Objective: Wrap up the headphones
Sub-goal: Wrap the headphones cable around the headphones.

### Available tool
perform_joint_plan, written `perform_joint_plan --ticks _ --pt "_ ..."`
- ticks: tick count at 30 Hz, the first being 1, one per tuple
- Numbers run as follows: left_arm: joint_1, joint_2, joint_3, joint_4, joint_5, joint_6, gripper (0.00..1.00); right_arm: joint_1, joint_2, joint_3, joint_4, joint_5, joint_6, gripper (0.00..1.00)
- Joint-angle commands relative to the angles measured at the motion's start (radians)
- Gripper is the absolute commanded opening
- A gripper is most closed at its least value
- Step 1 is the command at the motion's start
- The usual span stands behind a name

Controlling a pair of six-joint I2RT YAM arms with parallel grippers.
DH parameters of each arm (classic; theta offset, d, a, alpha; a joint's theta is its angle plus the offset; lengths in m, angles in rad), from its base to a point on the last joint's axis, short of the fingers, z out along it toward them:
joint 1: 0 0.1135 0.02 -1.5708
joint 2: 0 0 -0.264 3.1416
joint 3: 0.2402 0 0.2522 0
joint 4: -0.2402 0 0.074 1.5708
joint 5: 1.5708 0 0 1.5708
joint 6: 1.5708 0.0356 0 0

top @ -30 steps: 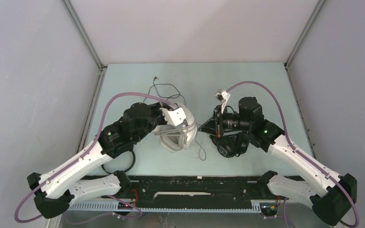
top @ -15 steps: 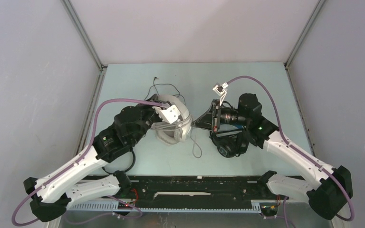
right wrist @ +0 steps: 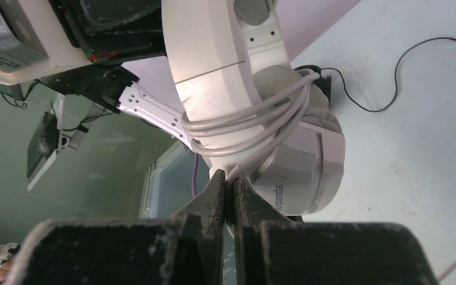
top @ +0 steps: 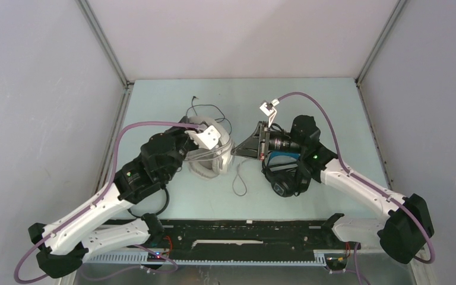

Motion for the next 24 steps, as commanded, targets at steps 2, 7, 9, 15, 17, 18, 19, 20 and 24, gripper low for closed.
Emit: perform_joint_plan --ticks 2,7,9,15,17,18,19,20,24 --pt "0.025 -0.008 -0.016 0.012 -0.165 -0.020 0.00 0.033 -0.026 0.053 0.210 -0.119 0.098 0.11" --pt "0.026 -0.017 -0.016 -0.005 -0.173 -0.051 0.00 0.047 -0.028 0.053 0.178 -0.100 0.076 0.08" --pt "0.026 -0.018 -0.016 -0.007 -0.170 -0.062 0.00 0.062 -0.018 0.053 0.205 -0.100 0.086 0.07" --pt "0.026 -0.020 -0.014 -0.018 -0.186 -0.080 0.00 0.086 0.018 0.053 0.345 -0.110 0.189 0.10" --pt "0.026 -0.022 -0.017 -0.018 -0.194 -0.083 0.00 0.086 0.026 0.053 0.379 -0.111 0.211 0.10" --pt "0.025 -0.022 -0.014 -0.021 -0.198 -0.091 0.00 0.087 0.029 0.053 0.389 -0.109 0.217 0.10" --pt "0.026 -0.022 -0.011 -0.023 -0.202 -0.102 0.00 0.088 0.031 0.053 0.394 -0.103 0.219 0.10" --pt "0.026 -0.020 -0.008 -0.027 -0.204 -0.114 0.00 0.088 0.033 0.053 0.398 -0.100 0.221 0.11" --pt "0.025 -0.008 -0.001 -0.034 -0.216 -0.172 0.00 0.088 0.045 0.061 0.404 -0.083 0.227 0.16"
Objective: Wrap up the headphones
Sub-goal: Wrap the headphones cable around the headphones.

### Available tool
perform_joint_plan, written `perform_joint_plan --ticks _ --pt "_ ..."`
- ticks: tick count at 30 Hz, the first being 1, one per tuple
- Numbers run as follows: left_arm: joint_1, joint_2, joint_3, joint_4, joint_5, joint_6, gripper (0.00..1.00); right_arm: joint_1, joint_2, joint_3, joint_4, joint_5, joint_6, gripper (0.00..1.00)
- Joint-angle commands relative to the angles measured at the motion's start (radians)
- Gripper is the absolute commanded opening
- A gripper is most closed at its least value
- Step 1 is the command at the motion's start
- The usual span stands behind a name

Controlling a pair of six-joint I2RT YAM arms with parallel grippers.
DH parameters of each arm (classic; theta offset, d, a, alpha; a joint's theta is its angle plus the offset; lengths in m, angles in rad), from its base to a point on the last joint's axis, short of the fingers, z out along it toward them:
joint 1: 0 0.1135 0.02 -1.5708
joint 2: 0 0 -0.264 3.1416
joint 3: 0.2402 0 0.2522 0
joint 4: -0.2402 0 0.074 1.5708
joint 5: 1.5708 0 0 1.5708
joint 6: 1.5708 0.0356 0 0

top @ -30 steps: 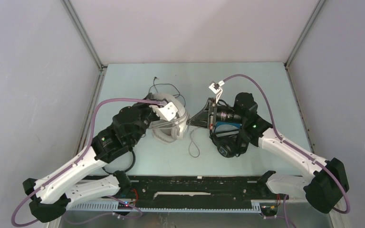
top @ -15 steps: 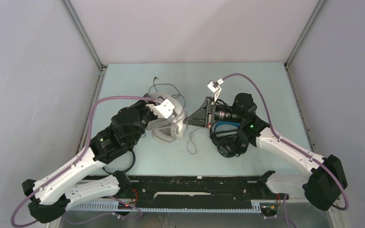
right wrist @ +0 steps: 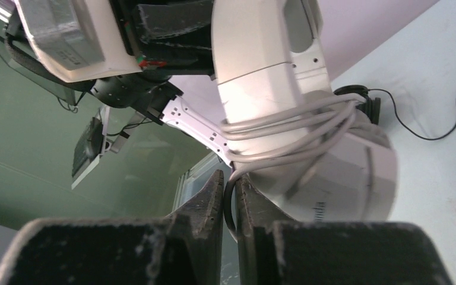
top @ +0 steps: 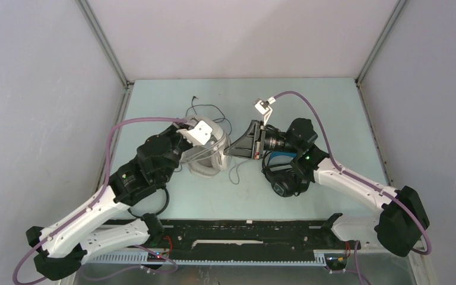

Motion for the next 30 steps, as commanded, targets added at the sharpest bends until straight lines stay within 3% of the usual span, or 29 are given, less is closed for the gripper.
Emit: perform_joint_plan --ticks 1,15,22,30 --pt "0.025 0.023 0.003 0.002 -0.133 -0.075 0.00 0.033 -0.012 0.066 0.156 -0.077 0.042 0.17" --pt "0.025 0.086 0.116 -0.085 -0.163 -0.404 0.00 0.045 0.064 0.102 0.119 0.014 -0.008 0.18" --pt "0.026 0.128 0.186 -0.126 -0.263 -0.554 0.00 0.052 0.071 0.110 0.048 0.077 -0.092 0.21" --pt "0.032 0.154 0.267 -0.179 -0.285 -0.722 0.00 0.083 0.075 0.110 -0.010 0.131 -0.182 0.22"
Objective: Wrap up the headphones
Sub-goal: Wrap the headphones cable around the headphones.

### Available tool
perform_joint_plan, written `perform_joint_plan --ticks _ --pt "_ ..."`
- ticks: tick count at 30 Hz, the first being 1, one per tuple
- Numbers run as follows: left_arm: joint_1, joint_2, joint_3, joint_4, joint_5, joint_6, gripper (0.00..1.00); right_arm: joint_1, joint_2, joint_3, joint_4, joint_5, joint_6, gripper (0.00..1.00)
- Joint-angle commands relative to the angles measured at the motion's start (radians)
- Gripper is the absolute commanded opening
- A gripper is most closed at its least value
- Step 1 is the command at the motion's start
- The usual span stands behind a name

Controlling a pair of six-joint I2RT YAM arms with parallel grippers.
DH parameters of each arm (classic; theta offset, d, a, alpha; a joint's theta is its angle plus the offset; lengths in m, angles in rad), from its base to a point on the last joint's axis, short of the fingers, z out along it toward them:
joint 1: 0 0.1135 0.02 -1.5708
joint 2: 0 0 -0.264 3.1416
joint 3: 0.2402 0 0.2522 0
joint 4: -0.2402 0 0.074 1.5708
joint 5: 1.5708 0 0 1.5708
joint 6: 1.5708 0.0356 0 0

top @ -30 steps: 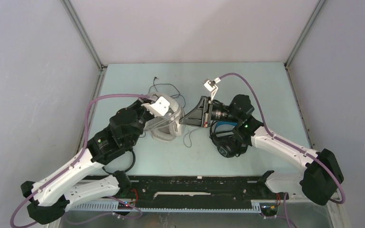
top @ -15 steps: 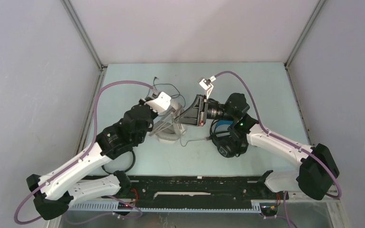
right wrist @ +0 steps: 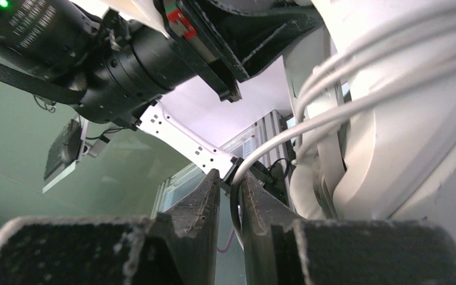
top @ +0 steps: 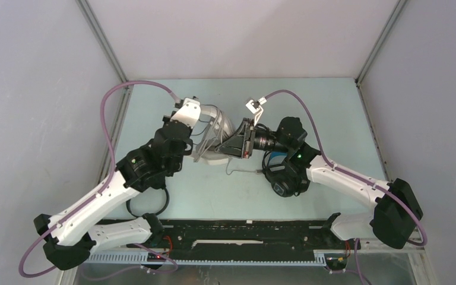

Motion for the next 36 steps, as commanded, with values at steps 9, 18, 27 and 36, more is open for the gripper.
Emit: perform_joint_plan --ticks 9,18,27,36 --pt "0.009 0.017 0.157 0.021 -0.037 -0.279 0.00 0.085 -0.006 0.090 -0.119 0.150 -0.229 0.24" --pt "0.030 0.015 0.174 -0.001 -0.006 -0.378 0.00 0.184 0.010 0.169 -0.190 0.281 -0.359 0.13" --pt "0.105 -0.004 0.188 -0.035 0.117 -0.472 0.00 0.239 0.066 0.185 -0.207 0.318 -0.382 0.09" --pt "0.195 -0.062 0.167 -0.038 0.249 -0.584 0.00 0.278 0.061 0.185 -0.320 0.453 -0.498 0.18"
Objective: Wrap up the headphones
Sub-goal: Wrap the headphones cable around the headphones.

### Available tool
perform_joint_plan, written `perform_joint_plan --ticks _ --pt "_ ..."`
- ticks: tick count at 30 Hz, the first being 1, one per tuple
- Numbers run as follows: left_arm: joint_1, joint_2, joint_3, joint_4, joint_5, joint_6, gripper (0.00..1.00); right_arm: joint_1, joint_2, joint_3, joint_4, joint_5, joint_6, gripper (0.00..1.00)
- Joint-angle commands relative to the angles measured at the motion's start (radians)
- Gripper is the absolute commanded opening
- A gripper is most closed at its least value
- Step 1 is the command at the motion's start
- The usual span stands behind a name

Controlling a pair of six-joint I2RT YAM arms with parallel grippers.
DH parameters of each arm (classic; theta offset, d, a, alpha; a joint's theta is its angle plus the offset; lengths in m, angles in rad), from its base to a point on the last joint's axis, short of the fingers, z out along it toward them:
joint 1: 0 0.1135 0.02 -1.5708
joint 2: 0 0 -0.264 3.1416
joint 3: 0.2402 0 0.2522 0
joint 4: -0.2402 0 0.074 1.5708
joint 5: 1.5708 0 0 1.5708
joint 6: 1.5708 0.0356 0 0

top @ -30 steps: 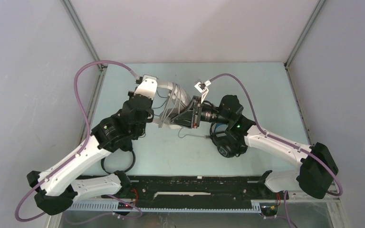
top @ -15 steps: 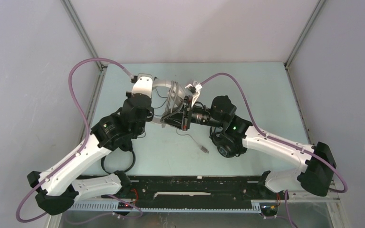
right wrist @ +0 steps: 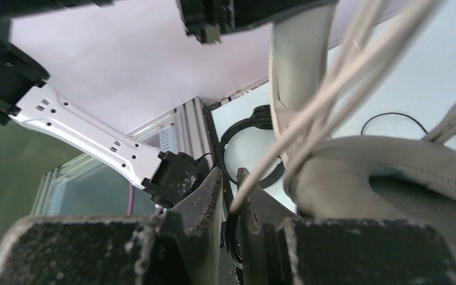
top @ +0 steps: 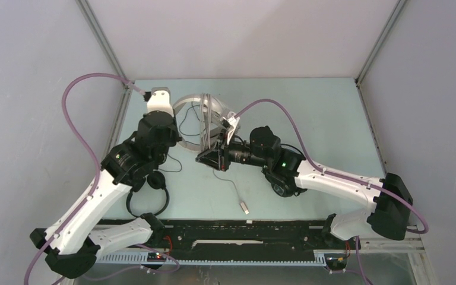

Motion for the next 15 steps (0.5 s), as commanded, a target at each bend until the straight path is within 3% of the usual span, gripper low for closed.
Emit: perform_joint_plan --ticks 1,10,15 --pt "0.022 -0.065 0.056 0.130 0.057 -0.140 0.00 0.033 -0.007 0.040 -0.055 0.098 -0.089 0.18" --pt "0.047 -0.079 0.064 0.134 0.108 -0.200 0.00 0.106 -0.026 0.032 -0.096 0.274 -0.255 0.18" --pt "0.047 -0.083 0.097 0.108 0.135 -0.222 0.00 0.140 -0.042 -0.087 0.071 0.333 -0.386 0.19"
